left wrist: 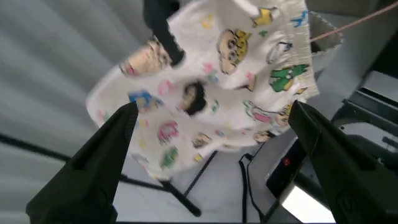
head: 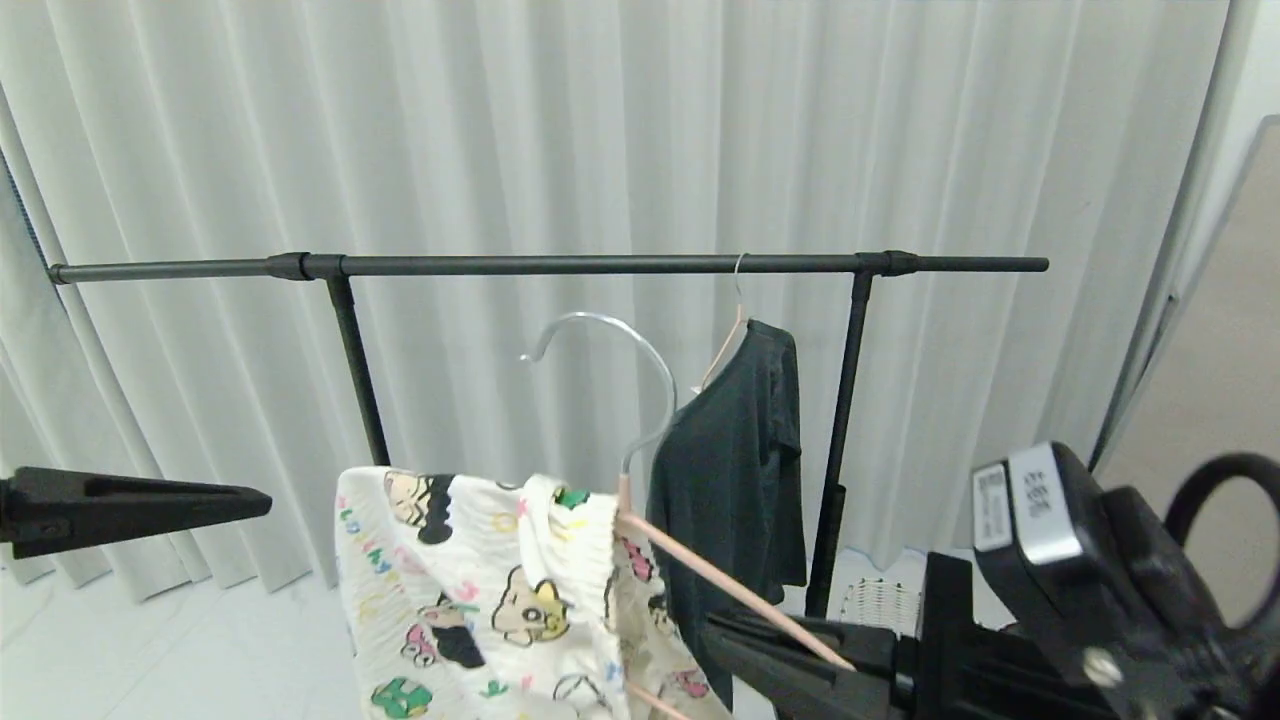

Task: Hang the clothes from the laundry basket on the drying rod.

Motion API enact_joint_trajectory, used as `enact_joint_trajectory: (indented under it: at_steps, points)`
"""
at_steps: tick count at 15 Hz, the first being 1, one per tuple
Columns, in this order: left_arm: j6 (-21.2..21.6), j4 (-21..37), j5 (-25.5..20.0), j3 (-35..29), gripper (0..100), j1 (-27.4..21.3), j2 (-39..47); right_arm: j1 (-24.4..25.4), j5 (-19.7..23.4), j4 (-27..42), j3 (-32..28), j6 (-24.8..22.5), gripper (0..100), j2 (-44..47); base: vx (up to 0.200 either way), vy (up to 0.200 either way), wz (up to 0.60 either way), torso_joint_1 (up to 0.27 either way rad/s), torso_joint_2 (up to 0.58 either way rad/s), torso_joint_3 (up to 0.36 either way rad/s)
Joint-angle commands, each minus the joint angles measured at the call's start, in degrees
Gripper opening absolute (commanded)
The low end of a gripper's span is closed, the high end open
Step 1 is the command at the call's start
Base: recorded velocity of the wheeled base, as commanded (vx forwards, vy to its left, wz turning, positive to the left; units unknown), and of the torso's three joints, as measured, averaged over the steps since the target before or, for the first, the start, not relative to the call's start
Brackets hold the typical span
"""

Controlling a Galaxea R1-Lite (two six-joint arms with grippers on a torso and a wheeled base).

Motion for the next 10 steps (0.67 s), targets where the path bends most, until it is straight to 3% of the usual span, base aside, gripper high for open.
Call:
enact_joint_trajectory:
  at_steps: [1,2,3,5,10]
  points:
    - [4.0,-3.9,-4.1,5.9,100,0.5,-1.5,4.0,0.3,0.0,3.5,0.0,0,-2.8,0.000,0.000,0.00,0.000,0.00,0.000]
    - [5.2,-5.6,-5.6,7.4,100,0.5,-1.5,4.9,0.3,0.0,3.9,0.0,0,-2.8,0.000,0.000,0.00,0.000,0.00,0.000]
    - [8.1,-9.6,-10.6,11.4,100,0.5,-1.4,6.7,0.3,0.0,4.6,0.0,0,-2.8,0.000,0.000,0.00,0.000,0.00,0.000]
    - [10.0,-11.1,-15.4,14.5,100,0.5,-1.5,8.9,0.3,0.0,5.0,-0.1,0,-2.8,0.000,0.000,0.00,0.000,0.00,0.000]
    - [10.1,-11.1,-19.7,15.8,100,0.4,-1.0,13.9,0.2,0.0,5.0,-0.3,0,-1.9,0.000,0.000,0.00,0.000,0.00,0.000]
